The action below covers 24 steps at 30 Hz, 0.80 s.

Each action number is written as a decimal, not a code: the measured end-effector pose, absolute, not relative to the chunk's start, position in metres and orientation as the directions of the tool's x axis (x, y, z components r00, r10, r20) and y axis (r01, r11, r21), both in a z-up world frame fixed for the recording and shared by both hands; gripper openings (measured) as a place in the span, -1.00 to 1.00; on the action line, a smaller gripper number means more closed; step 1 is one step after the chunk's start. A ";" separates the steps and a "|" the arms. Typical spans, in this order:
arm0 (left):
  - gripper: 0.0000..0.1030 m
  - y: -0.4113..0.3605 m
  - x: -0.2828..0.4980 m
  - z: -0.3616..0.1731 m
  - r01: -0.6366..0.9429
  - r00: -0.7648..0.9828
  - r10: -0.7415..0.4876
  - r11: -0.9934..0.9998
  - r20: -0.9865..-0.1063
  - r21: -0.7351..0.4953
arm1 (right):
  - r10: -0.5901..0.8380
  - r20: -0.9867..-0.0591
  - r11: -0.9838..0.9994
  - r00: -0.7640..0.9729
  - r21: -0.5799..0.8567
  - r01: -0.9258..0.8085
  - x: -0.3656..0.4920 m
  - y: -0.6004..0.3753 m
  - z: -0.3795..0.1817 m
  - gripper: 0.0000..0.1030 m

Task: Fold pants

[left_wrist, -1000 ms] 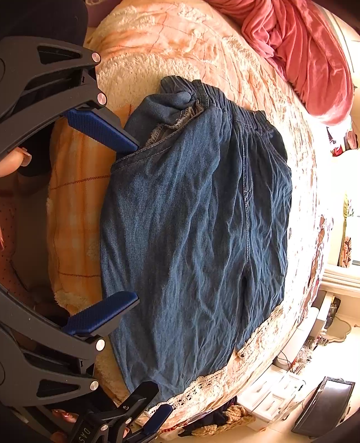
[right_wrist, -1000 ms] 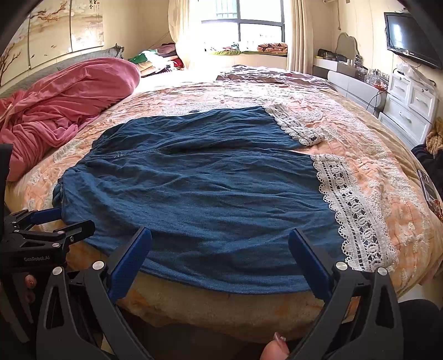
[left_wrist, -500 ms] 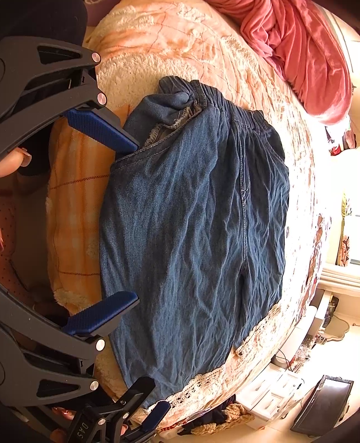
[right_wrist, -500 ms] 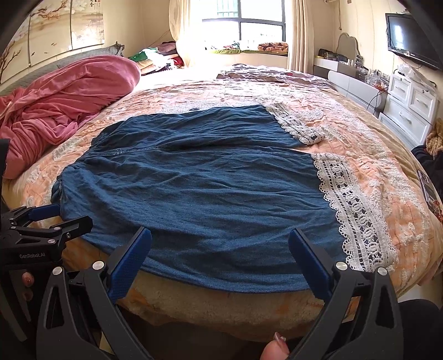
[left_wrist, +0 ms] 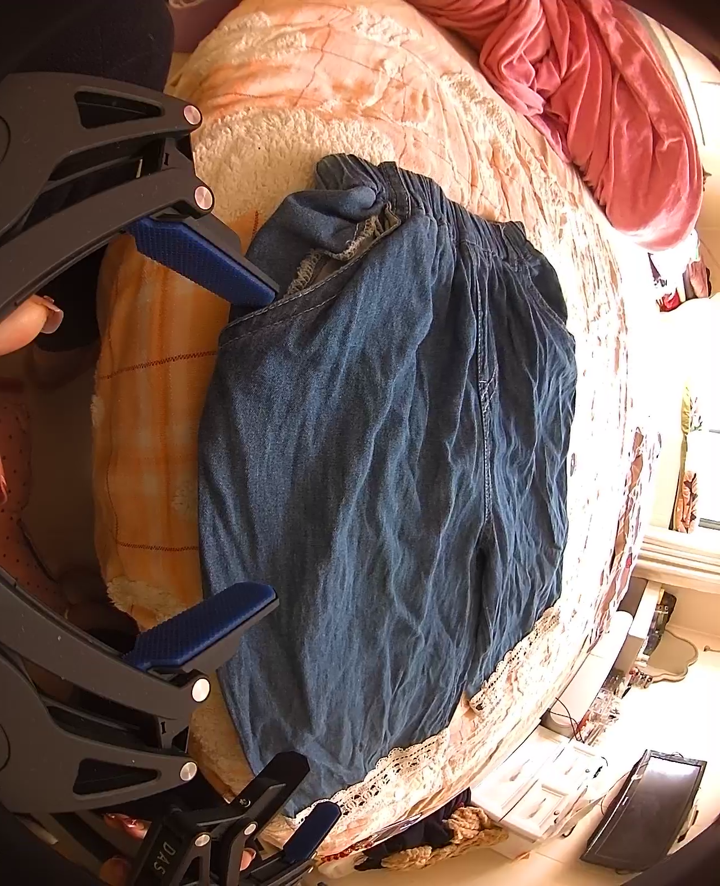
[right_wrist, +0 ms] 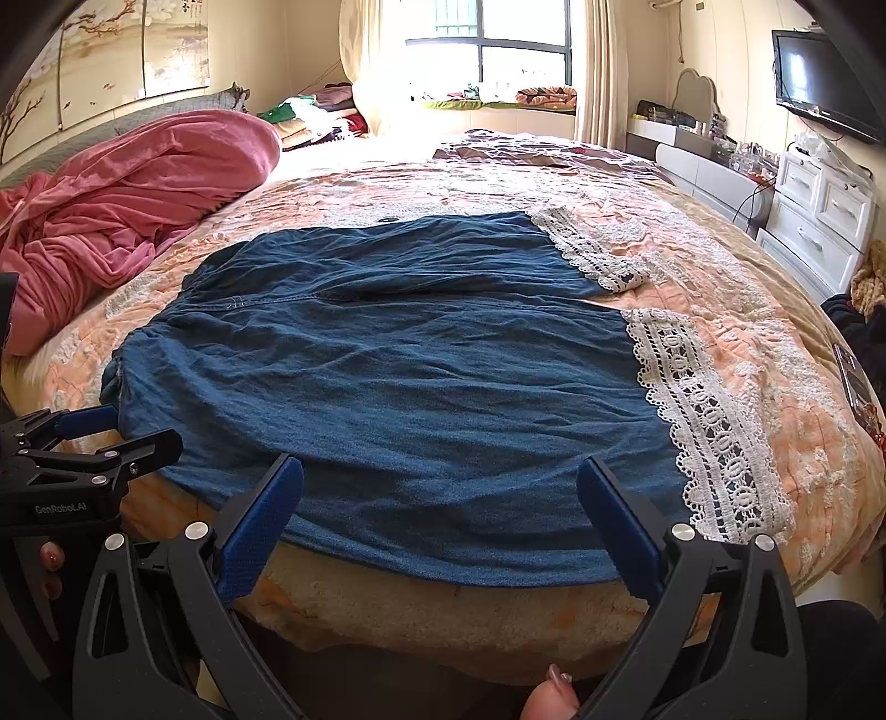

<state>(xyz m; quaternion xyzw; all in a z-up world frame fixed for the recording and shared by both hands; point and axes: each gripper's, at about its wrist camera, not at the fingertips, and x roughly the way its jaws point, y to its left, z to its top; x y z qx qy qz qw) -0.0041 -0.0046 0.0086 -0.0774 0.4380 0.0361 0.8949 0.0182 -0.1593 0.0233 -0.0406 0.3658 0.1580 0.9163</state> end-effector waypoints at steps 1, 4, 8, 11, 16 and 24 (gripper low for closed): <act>0.82 -0.005 -0.004 0.008 -0.132 0.613 -0.002 0.986 -0.790 -0.106 | 0.260 -0.683 0.947 0.682 0.042 -0.319 0.018 -0.159 0.023 0.92; 0.82 -0.005 -0.004 0.009 -0.131 0.613 -0.005 0.985 -0.790 -0.108 | 0.257 -0.683 0.947 0.684 0.039 -0.318 0.018 -0.159 0.023 0.92; 0.82 -0.004 -0.004 0.010 -0.132 0.615 -0.002 0.986 -0.789 -0.105 | 0.257 -0.683 0.947 0.684 0.036 -0.319 0.018 -0.159 0.023 0.92; 0.82 -0.003 -0.004 0.011 -0.134 0.615 -0.001 0.985 -0.788 -0.105 | 0.256 -0.681 0.947 0.686 0.034 -0.319 0.018 -0.159 0.023 0.92; 0.82 -0.002 -0.004 0.013 -0.135 0.620 0.002 0.985 -0.785 -0.104 | 0.259 -0.686 0.946 0.680 0.036 -0.323 0.020 -0.158 0.022 0.92; 0.82 -0.001 -0.002 0.018 -0.137 0.634 0.011 0.986 -0.773 -0.099 | 0.301 -0.702 0.935 0.645 0.087 -0.342 0.039 -0.158 0.031 0.92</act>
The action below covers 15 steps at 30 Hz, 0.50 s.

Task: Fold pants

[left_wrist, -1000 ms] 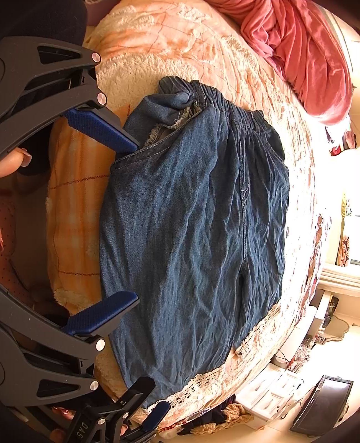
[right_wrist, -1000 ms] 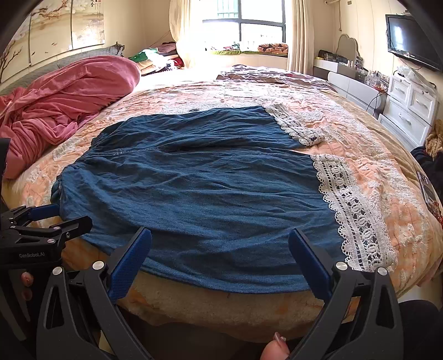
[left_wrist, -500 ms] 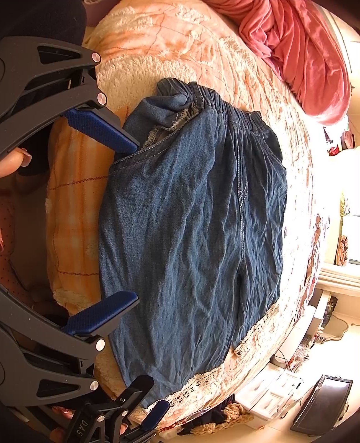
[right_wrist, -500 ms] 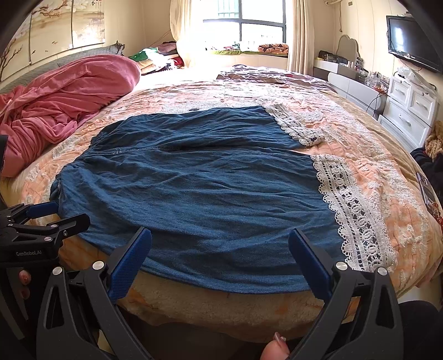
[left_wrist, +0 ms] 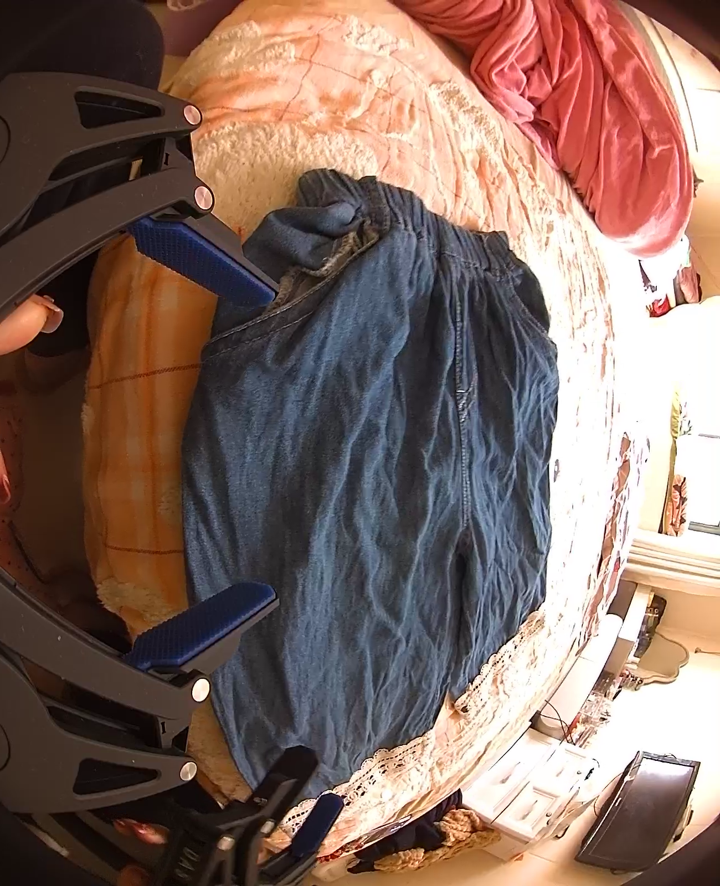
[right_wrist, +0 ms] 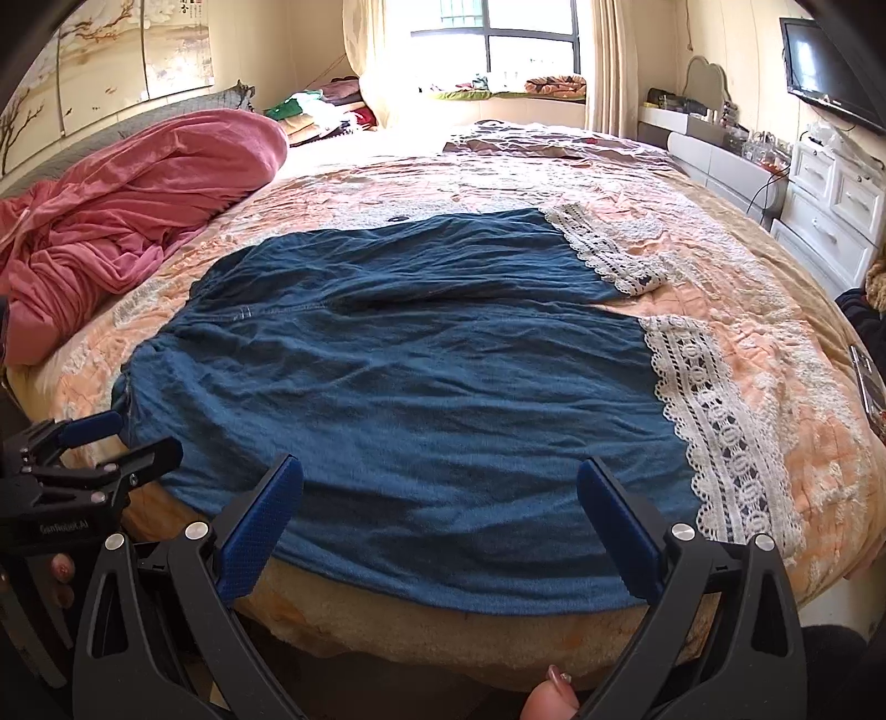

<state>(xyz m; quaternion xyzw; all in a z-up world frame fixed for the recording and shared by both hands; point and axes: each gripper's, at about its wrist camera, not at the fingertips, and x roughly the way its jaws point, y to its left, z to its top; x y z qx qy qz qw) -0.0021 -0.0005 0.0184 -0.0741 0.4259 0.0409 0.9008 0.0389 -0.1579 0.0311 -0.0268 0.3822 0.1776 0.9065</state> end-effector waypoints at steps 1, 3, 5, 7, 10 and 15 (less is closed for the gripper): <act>0.82 0.000 -0.001 0.019 -0.136 0.632 0.008 0.986 -0.775 -0.100 | 0.310 -0.702 0.934 0.641 0.101 -0.341 0.044 -0.159 0.034 0.92; 0.82 0.001 0.003 0.022 -0.133 0.625 -0.001 0.985 -0.781 -0.108 | 0.330 -0.706 0.929 0.626 0.126 -0.347 0.051 -0.158 0.040 0.92; 0.82 0.006 0.008 0.029 -0.125 0.627 -0.015 0.985 -0.779 -0.120 | 0.347 -0.708 0.922 0.615 0.136 -0.363 0.061 -0.155 0.047 0.92; 0.82 0.013 0.015 0.038 -0.125 0.638 0.009 0.988 -0.770 -0.092 | 0.358 -0.714 0.912 0.602 0.130 -0.389 0.071 -0.150 0.052 0.92; 0.82 0.033 0.033 0.050 -0.146 0.634 0.015 0.984 -0.774 -0.101 | 0.379 -0.708 0.899 0.596 0.129 -0.419 0.093 -0.141 0.062 0.92; 0.82 0.062 0.074 0.069 -0.185 0.631 0.101 0.982 -0.769 -0.023 | 0.392 -0.717 0.881 0.577 0.111 -0.461 0.124 -0.123 0.069 0.92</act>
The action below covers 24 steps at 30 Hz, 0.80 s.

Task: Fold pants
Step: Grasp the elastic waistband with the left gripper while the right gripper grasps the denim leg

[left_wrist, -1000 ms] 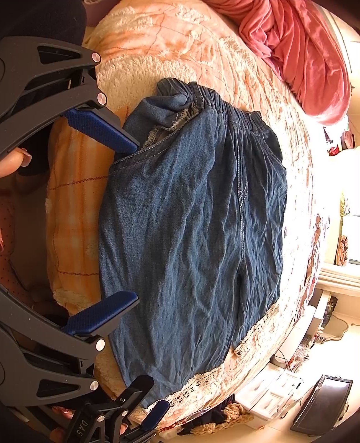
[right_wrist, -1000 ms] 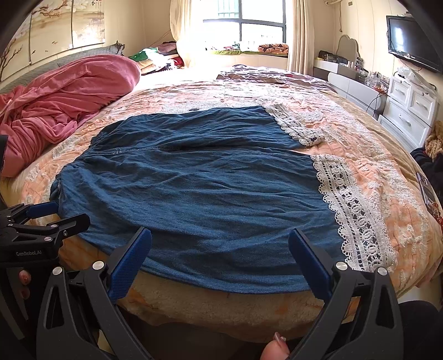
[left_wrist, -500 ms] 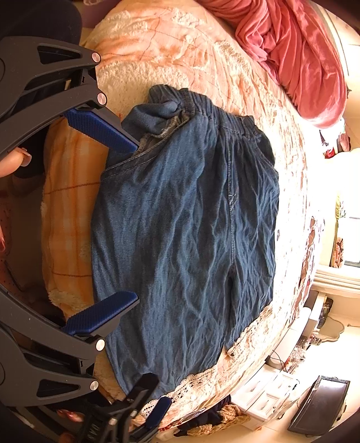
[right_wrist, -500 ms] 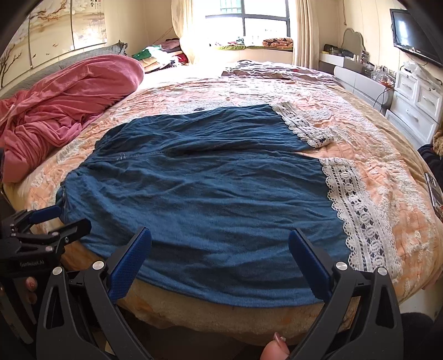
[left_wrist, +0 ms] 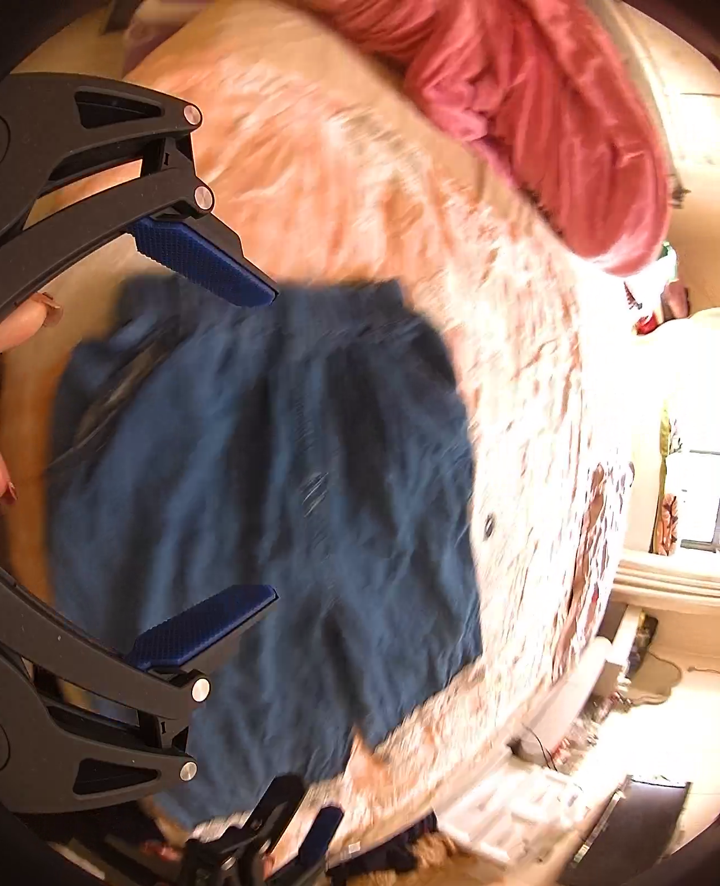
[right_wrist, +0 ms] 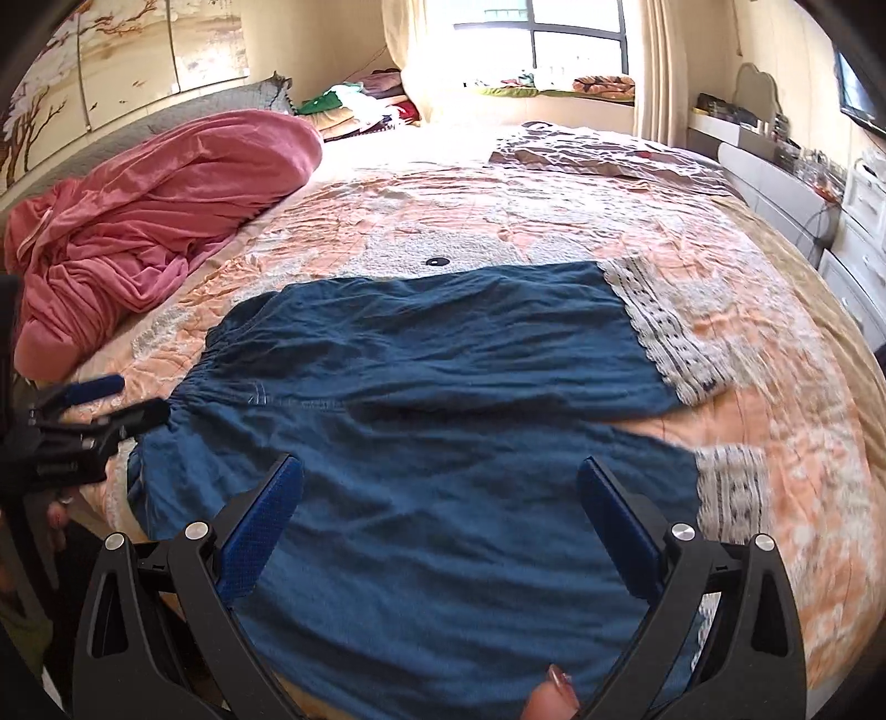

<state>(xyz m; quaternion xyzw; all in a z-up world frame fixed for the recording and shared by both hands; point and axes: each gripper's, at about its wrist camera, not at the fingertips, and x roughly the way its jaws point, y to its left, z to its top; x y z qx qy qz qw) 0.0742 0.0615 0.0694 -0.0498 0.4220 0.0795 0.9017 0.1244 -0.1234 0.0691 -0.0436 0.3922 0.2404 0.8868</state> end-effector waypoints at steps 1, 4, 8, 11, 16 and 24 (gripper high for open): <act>0.82 0.067 0.081 0.072 -0.189 0.627 0.100 0.982 -0.773 -0.027 | 0.402 -0.718 0.875 0.568 0.118 -0.470 0.129 -0.121 0.070 0.92; 0.82 0.088 0.105 0.077 -0.209 0.613 0.080 0.976 -0.786 -0.063 | 0.412 -0.725 0.862 0.552 0.114 -0.494 0.147 -0.108 0.071 0.92; 0.82 0.113 0.135 0.077 -0.236 0.605 0.126 0.971 -0.786 -0.025 | 0.416 -0.752 0.836 0.512 0.096 -0.540 0.173 -0.091 0.067 0.92; 0.82 0.140 0.154 0.064 -0.260 0.610 0.140 0.965 -0.780 -0.030 | 0.407 -0.779 0.822 0.477 0.085 -0.563 0.193 -0.079 0.059 0.92; 0.82 0.167 0.175 0.039 -0.244 0.593 0.119 0.969 -0.796 -0.036 | 0.379 -0.812 0.783 0.443 0.027 -0.621 0.218 -0.059 0.045 0.92; 0.37 0.175 0.201 0.019 -0.176 0.569 0.122 0.984 -0.813 0.024 | 0.386 -0.841 0.727 0.378 0.025 -0.687 0.274 -0.018 0.035 0.92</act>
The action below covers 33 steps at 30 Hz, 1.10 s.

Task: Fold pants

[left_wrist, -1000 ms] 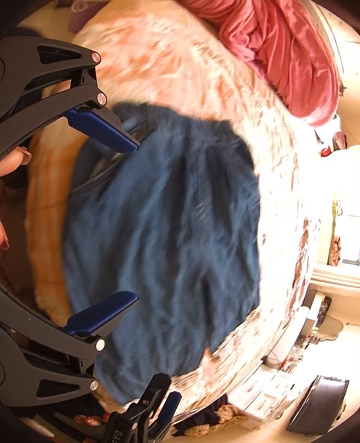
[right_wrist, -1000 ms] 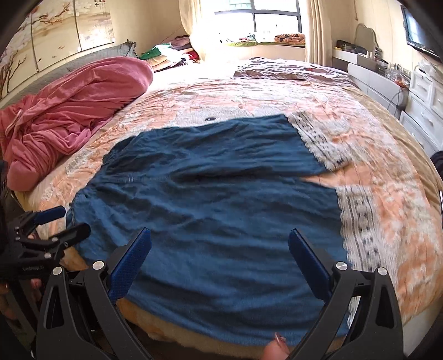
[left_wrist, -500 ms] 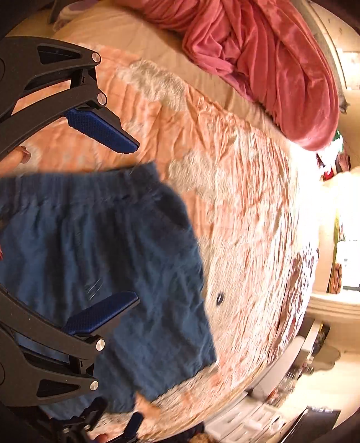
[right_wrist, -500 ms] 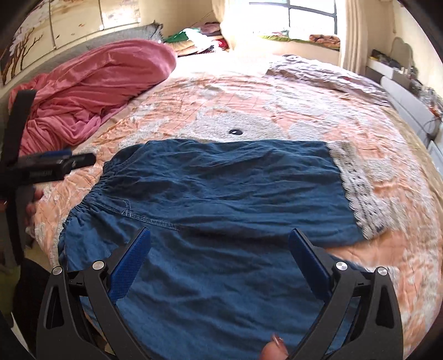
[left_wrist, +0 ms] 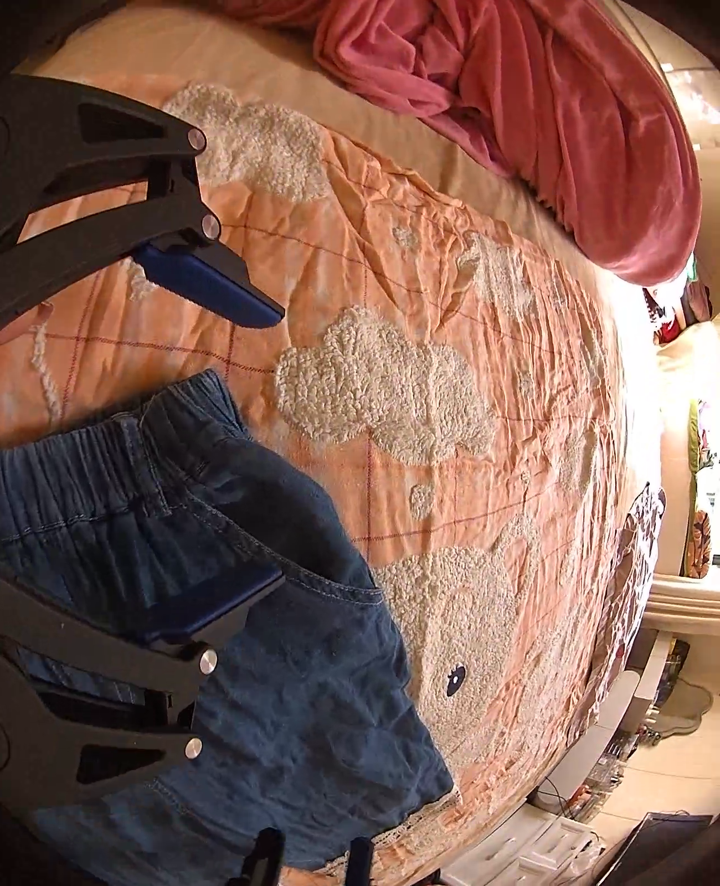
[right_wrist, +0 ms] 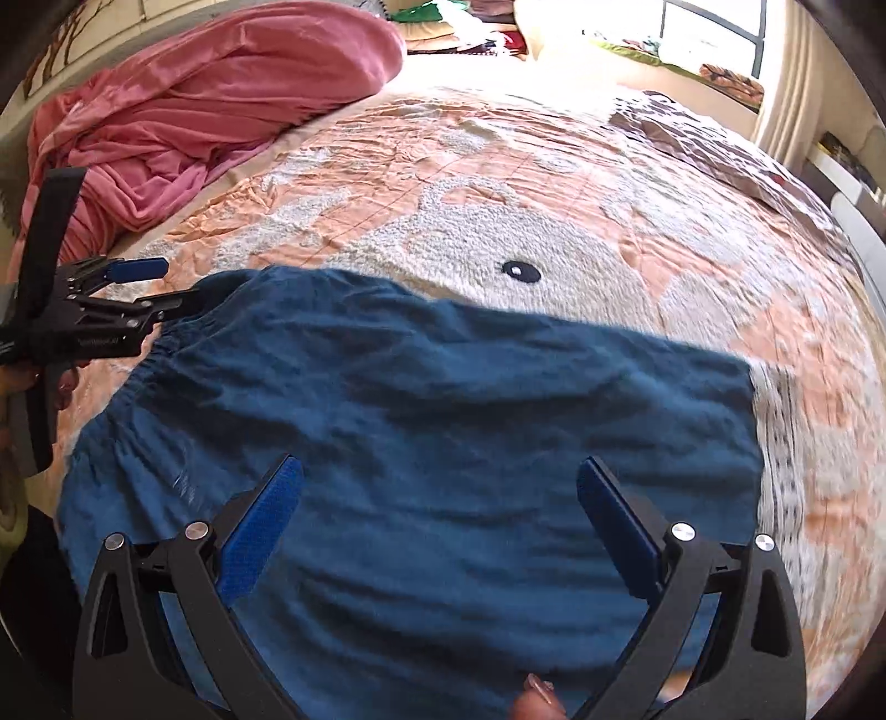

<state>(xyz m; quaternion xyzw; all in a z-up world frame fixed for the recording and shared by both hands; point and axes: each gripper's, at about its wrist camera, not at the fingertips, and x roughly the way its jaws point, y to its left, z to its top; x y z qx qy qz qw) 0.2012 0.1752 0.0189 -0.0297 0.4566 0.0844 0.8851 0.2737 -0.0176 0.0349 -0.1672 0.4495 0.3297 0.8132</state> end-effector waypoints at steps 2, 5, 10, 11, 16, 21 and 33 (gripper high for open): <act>0.05 0.182 0.208 0.013 -0.168 0.564 0.095 0.986 -0.820 -0.001 | 0.371 -0.847 0.709 0.381 -0.007 -0.705 0.291 -0.004 0.032 0.92; -0.32 0.189 0.216 0.001 -0.147 0.555 0.033 0.987 -0.831 -0.059 | 0.357 -0.861 0.678 0.361 -0.026 -0.734 0.314 0.014 0.026 0.92; -0.83 0.174 0.220 -0.005 -0.061 0.544 -0.020 0.996 -0.839 -0.063 | 0.370 -0.867 0.611 0.334 -0.043 -0.790 0.339 0.039 0.017 0.91; -0.90 0.173 0.221 -0.005 -0.059 0.540 -0.020 0.996 -0.841 -0.061 | 0.368 -0.868 0.591 0.333 -0.058 -0.804 0.341 0.046 0.015 0.91; -0.95 0.177 0.217 0.009 -0.049 0.570 -0.053 0.994 -0.820 -0.098 | 0.369 -0.873 0.479 0.320 -0.117 -0.870 0.343 0.076 0.006 0.86; -0.96 0.179 0.206 0.027 -0.027 0.609 -0.096 0.989 -0.787 -0.142 | 0.365 -0.879 0.374 0.306 -0.163 -0.913 0.332 0.100 -0.007 0.13; -0.96 0.170 0.189 0.048 0.015 0.657 -0.087 0.995 -0.748 -0.103 | 0.462 -0.810 0.462 0.360 -0.126 -0.878 0.293 0.061 0.024 -0.95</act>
